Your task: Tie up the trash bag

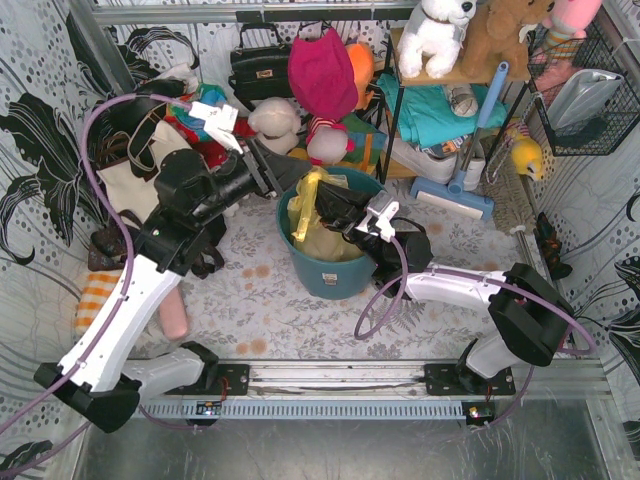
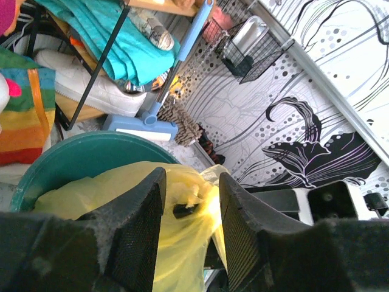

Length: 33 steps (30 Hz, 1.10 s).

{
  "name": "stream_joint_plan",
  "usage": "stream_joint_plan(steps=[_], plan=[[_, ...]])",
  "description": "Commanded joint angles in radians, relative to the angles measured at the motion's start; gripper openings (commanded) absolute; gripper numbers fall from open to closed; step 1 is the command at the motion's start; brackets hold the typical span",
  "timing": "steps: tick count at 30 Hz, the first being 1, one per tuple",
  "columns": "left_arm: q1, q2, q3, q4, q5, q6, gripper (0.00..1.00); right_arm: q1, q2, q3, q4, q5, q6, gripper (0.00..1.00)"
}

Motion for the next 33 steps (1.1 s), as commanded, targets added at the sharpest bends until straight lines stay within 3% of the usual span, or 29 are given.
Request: stream_joint_plan(steps=[1,9,19,22,27,31,33], plan=[[-0.002,0.018,0.015,0.055,0.006,-0.012,0.49,-0.003,-0.024,-0.005,0.110,-0.018,-0.017,0.00],[-0.002,0.017,-0.004,0.052,0.009,-0.012,0.35,-0.003,-0.023,-0.004,0.110,-0.014,-0.016,0.00],[-0.002,0.012,-0.054,0.074,0.046,-0.042,0.33,-0.003,-0.027,0.000,0.109,-0.009,-0.022,0.00],[-0.002,0.013,-0.065,0.087,0.064,-0.051,0.24,-0.003,-0.027,0.002,0.110,-0.009,-0.020,0.00],[-0.002,0.012,-0.071,0.123,0.086,-0.053,0.01,-0.004,-0.027,-0.001,0.110,-0.009,-0.012,0.00],[-0.002,0.007,-0.062,0.148,0.059,-0.036,0.00,-0.004,-0.037,-0.016,0.109,-0.005,0.022,0.00],[-0.002,0.004,-0.054,0.155,0.028,-0.026,0.00,-0.004,-0.055,-0.038,0.107,-0.012,0.040,0.08]])
